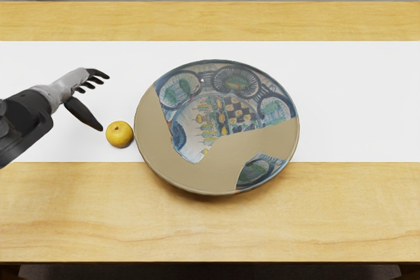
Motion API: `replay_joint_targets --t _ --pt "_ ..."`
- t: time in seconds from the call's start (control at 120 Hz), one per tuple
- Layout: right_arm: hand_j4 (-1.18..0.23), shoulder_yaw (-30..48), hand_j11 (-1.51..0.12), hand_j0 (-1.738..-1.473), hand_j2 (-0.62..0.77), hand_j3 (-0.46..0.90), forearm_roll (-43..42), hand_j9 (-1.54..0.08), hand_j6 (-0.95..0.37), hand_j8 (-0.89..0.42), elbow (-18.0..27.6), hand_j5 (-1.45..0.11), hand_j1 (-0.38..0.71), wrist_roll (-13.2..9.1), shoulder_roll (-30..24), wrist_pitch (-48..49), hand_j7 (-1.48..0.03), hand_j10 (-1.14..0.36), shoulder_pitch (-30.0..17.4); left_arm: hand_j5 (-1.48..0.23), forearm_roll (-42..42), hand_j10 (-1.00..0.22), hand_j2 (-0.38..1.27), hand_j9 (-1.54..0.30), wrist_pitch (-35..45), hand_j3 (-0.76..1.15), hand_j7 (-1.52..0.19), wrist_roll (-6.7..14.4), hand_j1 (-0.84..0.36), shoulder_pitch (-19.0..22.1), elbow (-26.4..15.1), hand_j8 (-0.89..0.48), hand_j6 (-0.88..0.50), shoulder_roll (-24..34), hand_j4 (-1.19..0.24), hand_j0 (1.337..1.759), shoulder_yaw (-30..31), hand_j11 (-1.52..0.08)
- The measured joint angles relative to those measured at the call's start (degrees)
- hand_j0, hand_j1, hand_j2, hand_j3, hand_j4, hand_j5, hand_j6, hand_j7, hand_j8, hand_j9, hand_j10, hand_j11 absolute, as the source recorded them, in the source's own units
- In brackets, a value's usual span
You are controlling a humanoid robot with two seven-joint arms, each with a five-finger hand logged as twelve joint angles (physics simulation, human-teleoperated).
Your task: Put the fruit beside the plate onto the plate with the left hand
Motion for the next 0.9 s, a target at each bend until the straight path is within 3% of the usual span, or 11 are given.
replay_joint_targets --t 0.242,0.9 --pt "-0.03 0.0 -0.05 -1.658 -0.01 0.0 0.0 -0.05 -0.03 -0.03 0.0 -0.05 -0.31 0.0 0.0 0.0 -0.05 -0.03 0.0 -0.34 0.4 -0.26 0.06 -0.34 6.4 0.0 -0.34 1.3 0.04 0.0 0.1 -0.27 -0.27 -5.2 -0.26 1.658 3.3 -0.34" --pt "-0.03 0.0 -0.05 -1.658 -0.01 0.0 0.0 -0.05 -0.03 -0.03 0.0 -0.05 -0.31 0.0 0.0 0.0 -0.05 -0.03 0.0 -0.37 0.5 -0.28 0.06 -0.37 7.2 0.0 -0.37 3.4 0.01 0.2 0.4 -0.29 -0.29 -10.0 -0.28 1.658 6.7 -0.37"
